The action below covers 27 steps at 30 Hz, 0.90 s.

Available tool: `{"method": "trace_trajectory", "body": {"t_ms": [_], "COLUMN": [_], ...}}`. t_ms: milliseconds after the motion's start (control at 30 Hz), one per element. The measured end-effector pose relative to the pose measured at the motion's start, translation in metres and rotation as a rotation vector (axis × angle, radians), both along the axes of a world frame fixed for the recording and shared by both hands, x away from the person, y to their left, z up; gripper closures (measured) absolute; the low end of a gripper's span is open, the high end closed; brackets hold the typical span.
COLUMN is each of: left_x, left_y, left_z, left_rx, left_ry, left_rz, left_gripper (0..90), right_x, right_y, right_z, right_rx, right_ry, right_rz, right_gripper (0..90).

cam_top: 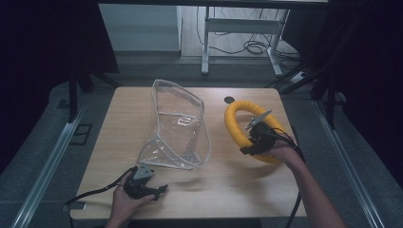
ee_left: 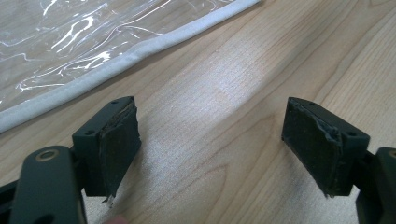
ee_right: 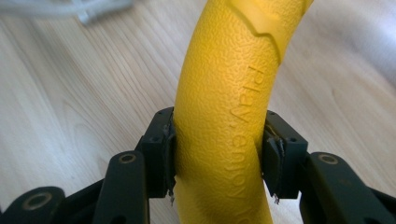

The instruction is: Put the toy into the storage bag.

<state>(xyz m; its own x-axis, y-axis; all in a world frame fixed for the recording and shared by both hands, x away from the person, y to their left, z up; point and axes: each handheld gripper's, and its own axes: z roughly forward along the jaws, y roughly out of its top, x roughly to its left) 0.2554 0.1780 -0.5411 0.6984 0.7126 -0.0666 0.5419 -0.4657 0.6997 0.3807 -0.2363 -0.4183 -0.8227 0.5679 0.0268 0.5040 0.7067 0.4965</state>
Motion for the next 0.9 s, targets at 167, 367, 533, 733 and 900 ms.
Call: {"method": "trace_trajectory", "body": {"t_ms": [167, 367, 533, 733, 900], "left_x": [0.000, 0.000, 0.000, 0.000, 0.000], "left_y": [0.000, 0.000, 0.000, 0.000, 0.000], "left_z": [0.000, 0.000, 0.000, 0.000, 0.000], "left_rx": [0.001, -0.001, 0.000, 0.000, -0.002], "left_ry": [0.000, -0.001, -0.001, 0.000, -0.001], "left_rz": [0.000, 0.001, 0.000, -0.001, 0.000], "left_gripper": [19.0, 19.0, 19.0, 19.0, 19.0], "right_x": [0.001, 0.000, 0.000, 0.001, 0.000], "right_y": [-0.005, -0.007, -0.009, -0.008, -0.004], "right_z": [0.016, 0.032, 0.039, 0.045, 0.049], "right_rx": [0.063, 0.124, 0.192, 0.251, 0.296], "right_ry": [-0.052, -0.099, -0.111, -0.128, -0.134], "right_rz": [-0.020, -0.032, -0.037, -0.036, -0.027], "right_gripper": [52.2, 52.2, 52.2, 52.2, 52.2]}}
